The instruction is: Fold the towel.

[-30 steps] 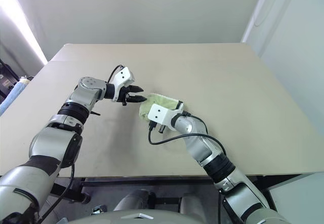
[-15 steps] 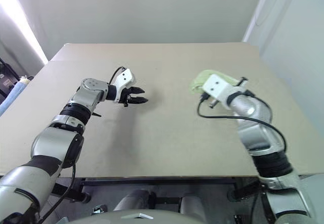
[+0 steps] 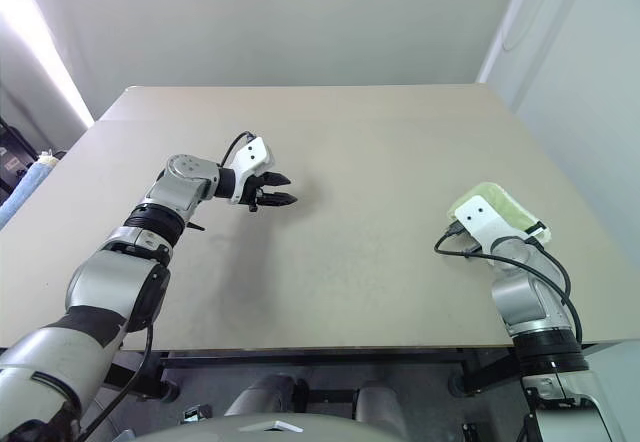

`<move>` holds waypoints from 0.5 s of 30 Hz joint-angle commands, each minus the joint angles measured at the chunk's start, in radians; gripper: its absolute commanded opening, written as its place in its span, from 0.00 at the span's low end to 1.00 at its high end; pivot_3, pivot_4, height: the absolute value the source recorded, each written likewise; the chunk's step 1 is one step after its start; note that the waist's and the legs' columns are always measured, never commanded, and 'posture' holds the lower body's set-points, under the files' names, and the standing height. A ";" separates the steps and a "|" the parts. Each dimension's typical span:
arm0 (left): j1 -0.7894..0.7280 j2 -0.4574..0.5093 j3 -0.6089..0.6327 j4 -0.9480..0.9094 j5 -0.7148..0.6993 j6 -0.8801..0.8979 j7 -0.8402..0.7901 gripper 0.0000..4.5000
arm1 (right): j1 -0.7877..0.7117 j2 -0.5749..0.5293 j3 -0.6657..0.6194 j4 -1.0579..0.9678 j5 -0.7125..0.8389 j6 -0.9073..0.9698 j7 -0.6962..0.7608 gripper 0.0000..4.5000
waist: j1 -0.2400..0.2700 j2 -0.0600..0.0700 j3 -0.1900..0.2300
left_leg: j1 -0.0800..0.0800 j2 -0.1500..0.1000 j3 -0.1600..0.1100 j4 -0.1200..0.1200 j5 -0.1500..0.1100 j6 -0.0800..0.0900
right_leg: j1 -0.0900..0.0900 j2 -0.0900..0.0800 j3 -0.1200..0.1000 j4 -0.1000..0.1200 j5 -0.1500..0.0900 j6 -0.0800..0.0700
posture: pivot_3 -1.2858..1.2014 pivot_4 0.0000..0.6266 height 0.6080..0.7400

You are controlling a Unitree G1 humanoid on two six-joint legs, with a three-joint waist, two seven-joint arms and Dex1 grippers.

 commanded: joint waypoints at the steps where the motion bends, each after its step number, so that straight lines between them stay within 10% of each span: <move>1: -0.022 0.008 0.002 -0.014 0.002 -0.015 -0.001 0.57 | 0.004 0.005 0.001 -0.027 0.016 0.020 0.019 0.07 | 0.000 0.000 0.000 | 0.000 0.000 0.000 0.000 0.000 0.000 | 0.000 0.000 0.000 0.000 0.000 0.000 | 0.52 0.00 0.74; 11: -0.016 0.009 0.002 -0.015 0.006 -0.016 -0.002 0.57 | 0.046 -0.031 -0.130 -0.187 0.111 0.074 0.102 0.85 | 0.000 0.000 0.000 | 0.000 0.000 0.000 0.000 0.000 0.000 | 0.000 0.000 0.000 0.000 0.000 0.000 | 0.52 0.00 0.74; 15: -0.020 0.013 0.004 -0.009 0.002 -0.015 -0.001 0.57 | 0.017 0.071 -0.350 -0.405 0.371 0.162 0.194 0.91 | -0.003 0.001 0.000 | -0.001 0.000 0.000 -0.001 0.000 0.000 | 0.000 0.000 0.000 0.000 0.000 0.000 | 0.52 0.00 0.74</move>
